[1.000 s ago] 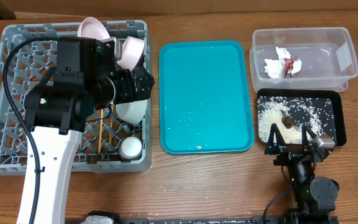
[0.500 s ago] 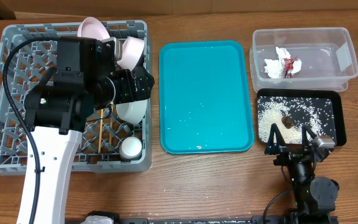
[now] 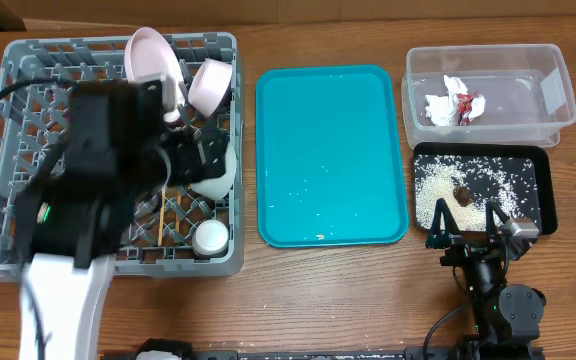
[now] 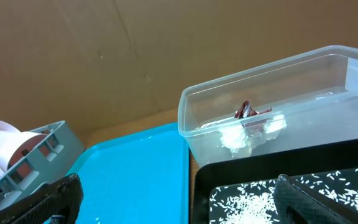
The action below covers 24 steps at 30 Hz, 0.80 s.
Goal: Sort waste into correct bins and load items into the dishwasher
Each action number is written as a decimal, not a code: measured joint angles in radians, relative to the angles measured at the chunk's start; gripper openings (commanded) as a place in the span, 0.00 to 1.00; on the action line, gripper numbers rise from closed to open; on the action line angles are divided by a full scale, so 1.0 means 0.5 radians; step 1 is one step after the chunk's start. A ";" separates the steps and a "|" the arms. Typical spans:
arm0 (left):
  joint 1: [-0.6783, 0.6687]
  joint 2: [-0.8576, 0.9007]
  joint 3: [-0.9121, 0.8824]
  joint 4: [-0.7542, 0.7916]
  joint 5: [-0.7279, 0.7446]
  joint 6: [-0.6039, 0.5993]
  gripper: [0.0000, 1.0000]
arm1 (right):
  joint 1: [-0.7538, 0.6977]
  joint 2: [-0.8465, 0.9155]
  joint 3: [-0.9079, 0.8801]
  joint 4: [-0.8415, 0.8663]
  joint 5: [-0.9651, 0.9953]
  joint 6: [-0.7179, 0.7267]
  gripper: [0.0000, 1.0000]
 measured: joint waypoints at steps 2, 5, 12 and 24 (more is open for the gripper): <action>0.001 -0.168 -0.082 0.074 -0.095 0.001 1.00 | 0.000 0.000 0.000 -0.001 0.001 -0.001 1.00; 0.029 -0.436 -0.284 0.257 -0.188 0.010 1.00 | 0.000 0.000 0.000 0.000 0.000 -0.001 1.00; 0.205 -1.045 -0.976 0.748 -0.282 0.082 1.00 | 0.000 0.000 0.000 -0.002 -0.001 -0.001 1.00; 0.329 -1.944 -2.058 1.533 -0.300 0.256 1.00 | 0.000 0.000 0.000 -0.008 -0.001 0.000 1.00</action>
